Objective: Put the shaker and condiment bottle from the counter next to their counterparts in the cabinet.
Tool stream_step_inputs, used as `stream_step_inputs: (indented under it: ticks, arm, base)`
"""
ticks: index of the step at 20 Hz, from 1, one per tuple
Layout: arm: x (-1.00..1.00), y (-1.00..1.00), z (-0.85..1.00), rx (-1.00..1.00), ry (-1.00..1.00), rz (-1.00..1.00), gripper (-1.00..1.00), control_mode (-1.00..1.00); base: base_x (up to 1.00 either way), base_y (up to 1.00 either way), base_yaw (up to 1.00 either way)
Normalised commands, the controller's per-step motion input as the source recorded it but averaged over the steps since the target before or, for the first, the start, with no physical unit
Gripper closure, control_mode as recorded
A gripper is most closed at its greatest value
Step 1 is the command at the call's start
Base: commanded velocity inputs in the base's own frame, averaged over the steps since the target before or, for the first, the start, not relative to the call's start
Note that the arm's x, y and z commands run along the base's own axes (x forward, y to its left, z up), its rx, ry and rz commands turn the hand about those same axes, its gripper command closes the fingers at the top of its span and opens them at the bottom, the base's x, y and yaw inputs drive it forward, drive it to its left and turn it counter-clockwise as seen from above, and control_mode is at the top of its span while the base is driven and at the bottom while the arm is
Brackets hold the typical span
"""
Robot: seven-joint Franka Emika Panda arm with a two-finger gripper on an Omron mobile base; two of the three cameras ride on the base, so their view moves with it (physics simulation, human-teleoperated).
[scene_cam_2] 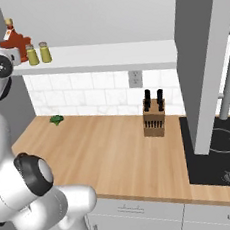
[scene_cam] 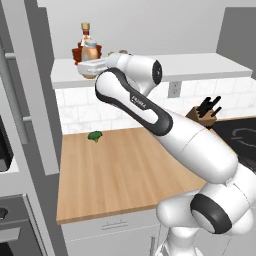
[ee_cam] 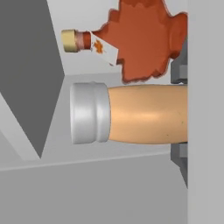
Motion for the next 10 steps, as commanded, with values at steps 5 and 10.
stream_step_inputs:
  ticks: [5,10]
  arm:
    - [0.18,0.01,-0.05,0.0,0.0,0.0,1.0,-1.0]
    - [0.23,0.01,0.0,0.0,0.0,0.0,1.0,-1.0]
  base:
    - [0.0,0.0,0.0]
    - [0.0,0.0,0.0]
